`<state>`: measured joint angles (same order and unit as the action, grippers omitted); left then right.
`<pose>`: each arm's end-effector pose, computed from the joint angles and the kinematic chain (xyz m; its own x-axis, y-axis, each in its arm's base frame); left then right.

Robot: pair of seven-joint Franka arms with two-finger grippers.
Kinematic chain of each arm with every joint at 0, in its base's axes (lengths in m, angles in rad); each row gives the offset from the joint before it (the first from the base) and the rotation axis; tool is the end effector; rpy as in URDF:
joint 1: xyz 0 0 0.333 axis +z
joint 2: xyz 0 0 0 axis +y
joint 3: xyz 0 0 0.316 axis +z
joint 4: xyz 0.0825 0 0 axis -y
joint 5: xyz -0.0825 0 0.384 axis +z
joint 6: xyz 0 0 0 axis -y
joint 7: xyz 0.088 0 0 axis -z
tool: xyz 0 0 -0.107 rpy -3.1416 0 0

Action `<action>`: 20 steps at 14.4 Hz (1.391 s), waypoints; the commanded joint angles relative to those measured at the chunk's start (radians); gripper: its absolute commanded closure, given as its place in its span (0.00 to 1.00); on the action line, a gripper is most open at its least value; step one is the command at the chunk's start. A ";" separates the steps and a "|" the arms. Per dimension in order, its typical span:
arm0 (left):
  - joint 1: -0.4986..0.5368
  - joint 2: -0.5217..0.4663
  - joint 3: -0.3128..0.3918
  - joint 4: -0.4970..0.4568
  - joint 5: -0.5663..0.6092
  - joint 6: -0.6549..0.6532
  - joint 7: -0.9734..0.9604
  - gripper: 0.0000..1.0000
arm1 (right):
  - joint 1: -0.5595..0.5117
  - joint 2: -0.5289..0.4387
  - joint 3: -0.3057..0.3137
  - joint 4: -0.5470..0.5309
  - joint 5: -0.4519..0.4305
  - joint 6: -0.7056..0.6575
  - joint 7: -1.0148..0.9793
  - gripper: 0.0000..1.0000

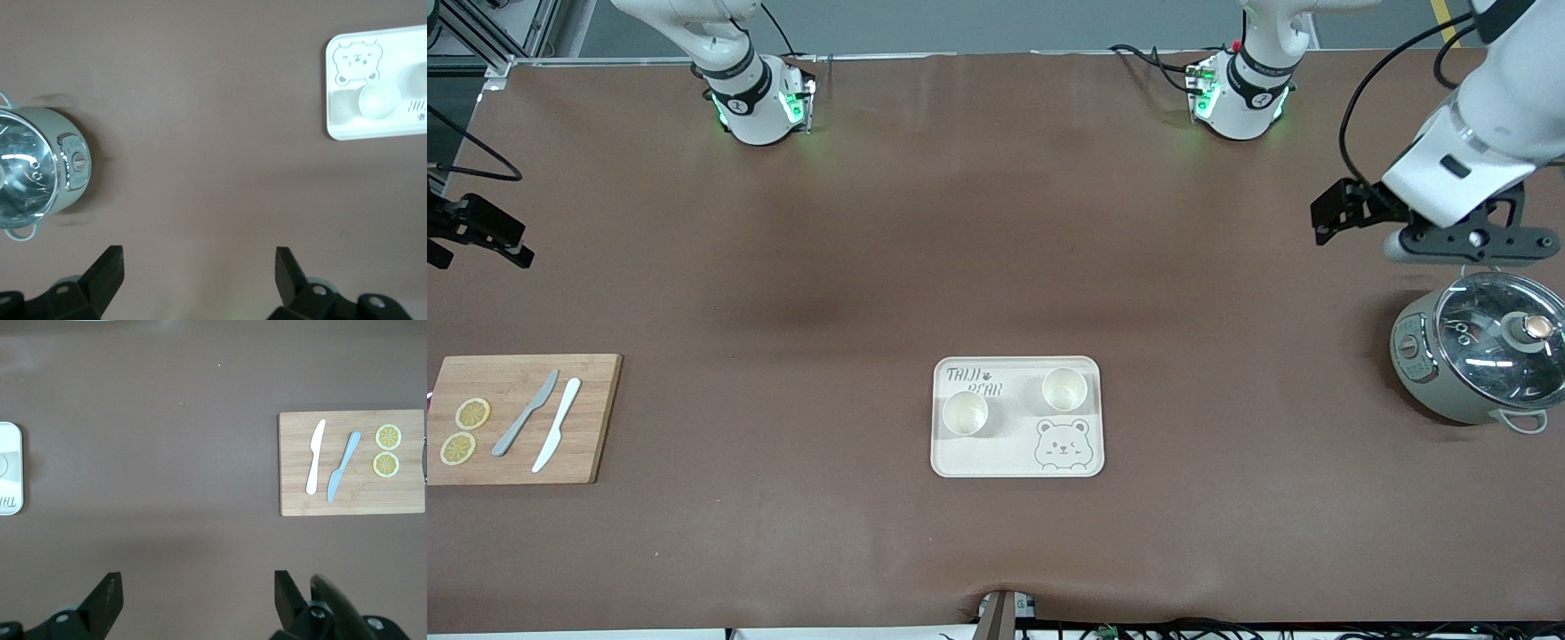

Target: Place white IKEA cup upright on tray with both arms

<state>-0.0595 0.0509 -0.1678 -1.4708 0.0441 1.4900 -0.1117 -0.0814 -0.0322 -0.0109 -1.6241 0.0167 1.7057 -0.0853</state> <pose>0.5496 -0.1192 0.6364 0.9934 -0.1118 -0.0268 -0.1128 -0.9929 -0.0388 0.5553 -0.0499 0.6296 0.9934 -0.0087 0.1146 -0.0079 -0.9999 -0.0073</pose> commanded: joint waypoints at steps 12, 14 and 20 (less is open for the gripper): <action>-0.017 0.037 0.183 -0.039 -0.076 0.073 0.182 0.00 | -0.015 0.012 0.008 0.023 0.002 -0.026 -0.008 0.00; -0.016 0.038 0.186 -0.037 -0.089 0.073 0.188 0.00 | -0.015 0.012 0.008 0.023 0.000 -0.028 -0.008 0.00; -0.020 0.037 0.188 -0.036 -0.086 0.072 0.178 0.00 | -0.018 0.012 0.008 0.023 0.000 -0.035 -0.010 0.00</action>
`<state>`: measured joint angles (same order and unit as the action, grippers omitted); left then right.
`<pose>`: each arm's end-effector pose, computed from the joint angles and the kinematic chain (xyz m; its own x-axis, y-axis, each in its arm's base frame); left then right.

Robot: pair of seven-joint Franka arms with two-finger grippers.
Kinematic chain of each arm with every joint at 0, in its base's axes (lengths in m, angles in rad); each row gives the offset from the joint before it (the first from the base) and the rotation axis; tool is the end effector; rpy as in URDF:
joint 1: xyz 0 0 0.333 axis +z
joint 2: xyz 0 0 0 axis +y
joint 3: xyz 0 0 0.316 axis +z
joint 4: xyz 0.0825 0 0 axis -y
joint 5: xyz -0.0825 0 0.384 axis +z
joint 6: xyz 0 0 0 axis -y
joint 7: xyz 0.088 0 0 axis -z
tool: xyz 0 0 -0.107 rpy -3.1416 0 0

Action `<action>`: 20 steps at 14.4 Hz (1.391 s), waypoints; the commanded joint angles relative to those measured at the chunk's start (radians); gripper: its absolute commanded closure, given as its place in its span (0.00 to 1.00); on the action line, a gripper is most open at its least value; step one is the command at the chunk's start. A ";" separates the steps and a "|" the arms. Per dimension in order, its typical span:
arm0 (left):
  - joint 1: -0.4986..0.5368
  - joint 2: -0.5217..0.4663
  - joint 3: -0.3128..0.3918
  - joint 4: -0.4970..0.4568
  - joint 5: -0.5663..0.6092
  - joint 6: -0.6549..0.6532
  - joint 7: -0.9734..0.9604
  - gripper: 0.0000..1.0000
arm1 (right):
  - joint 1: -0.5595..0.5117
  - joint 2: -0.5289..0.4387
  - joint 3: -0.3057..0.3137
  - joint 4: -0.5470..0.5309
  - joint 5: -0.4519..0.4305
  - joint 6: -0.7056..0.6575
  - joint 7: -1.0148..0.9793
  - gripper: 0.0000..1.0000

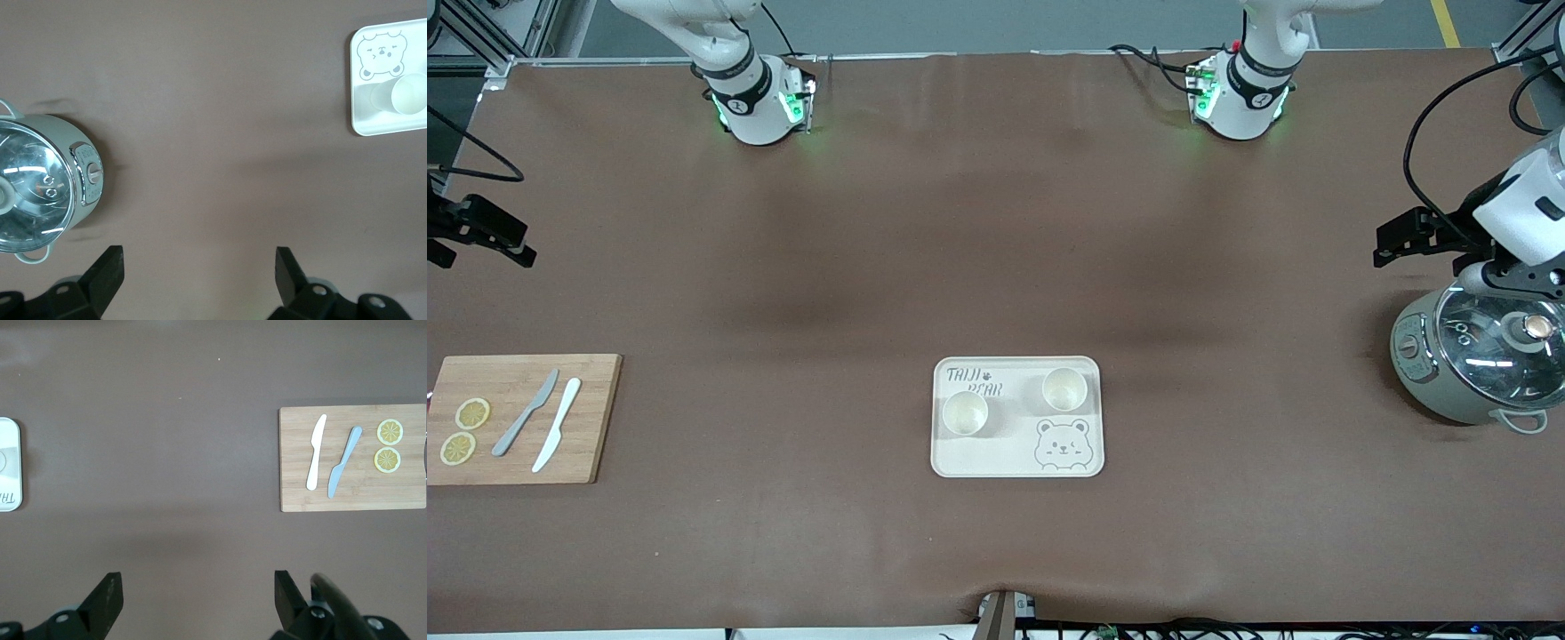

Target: Place white IKEA cup upright on tray with both arms

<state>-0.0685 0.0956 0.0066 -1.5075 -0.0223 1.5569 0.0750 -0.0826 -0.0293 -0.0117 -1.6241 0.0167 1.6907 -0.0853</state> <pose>0.5804 -0.0386 0.5988 0.9896 -0.1367 -0.0444 -0.1357 -0.9904 0.0251 0.5546 -0.0509 0.6265 0.9952 -0.0106 0.0968 -0.0098 -0.9999 -0.0088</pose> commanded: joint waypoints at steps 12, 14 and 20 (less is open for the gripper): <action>-0.014 -0.011 0.007 0.003 0.077 0.002 -0.043 0.00 | -0.016 0.017 0.009 0.023 0.000 -0.023 -0.010 0.00; -0.016 -0.010 0.007 0.003 0.079 0.005 -0.041 0.00 | -0.016 0.019 0.009 0.023 0.000 -0.023 -0.010 0.00; -0.014 -0.007 0.009 0.006 0.068 0.005 -0.041 0.00 | -0.017 0.028 0.009 0.023 0.000 -0.023 -0.010 0.00</action>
